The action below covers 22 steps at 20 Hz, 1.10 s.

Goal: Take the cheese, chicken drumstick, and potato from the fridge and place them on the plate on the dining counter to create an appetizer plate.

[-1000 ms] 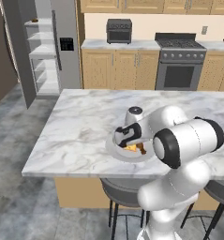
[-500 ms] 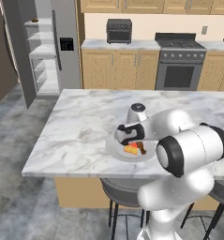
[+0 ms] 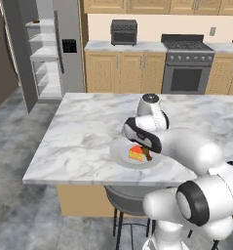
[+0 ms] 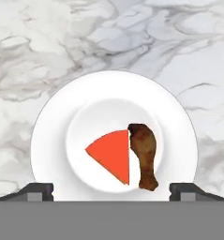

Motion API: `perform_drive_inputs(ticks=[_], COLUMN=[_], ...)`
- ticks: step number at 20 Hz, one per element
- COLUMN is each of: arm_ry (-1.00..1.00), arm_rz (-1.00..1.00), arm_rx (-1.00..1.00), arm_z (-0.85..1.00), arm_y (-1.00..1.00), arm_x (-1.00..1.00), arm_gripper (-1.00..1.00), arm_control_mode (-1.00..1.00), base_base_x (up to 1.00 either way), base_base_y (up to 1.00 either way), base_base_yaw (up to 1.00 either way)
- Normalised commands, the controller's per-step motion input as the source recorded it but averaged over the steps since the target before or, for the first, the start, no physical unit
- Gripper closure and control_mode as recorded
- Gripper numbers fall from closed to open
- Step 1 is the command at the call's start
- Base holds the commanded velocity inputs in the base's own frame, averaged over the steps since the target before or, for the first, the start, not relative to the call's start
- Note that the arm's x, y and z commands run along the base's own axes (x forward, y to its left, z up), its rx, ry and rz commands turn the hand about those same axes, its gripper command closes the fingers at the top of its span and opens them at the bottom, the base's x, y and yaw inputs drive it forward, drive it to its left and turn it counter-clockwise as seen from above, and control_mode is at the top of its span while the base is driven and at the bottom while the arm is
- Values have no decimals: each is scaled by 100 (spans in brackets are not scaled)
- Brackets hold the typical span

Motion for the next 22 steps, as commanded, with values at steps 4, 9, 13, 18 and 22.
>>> perform_drive_inputs(ticks=[4,9,13,18,22], arm_ry=[0,-7,-7,-4,0], arm_rz=[0,0,1,0,0], arm_rx=[4,9,0,0,0], arm_z=[66,65,37,6,0], arm_y=[0,-6,-10,-12,-3], arm_x=[-99,-94,-54,-39,-33], arm_gripper=[-100,-100,-100,-100,-100], arm_control_mode=[-100,-100,-100,-100,-100], base_base_x=[0,0,0,0,0], base_base_y=[0,0,0,0,0], base_base_yaw=[0,0,0,0,0])
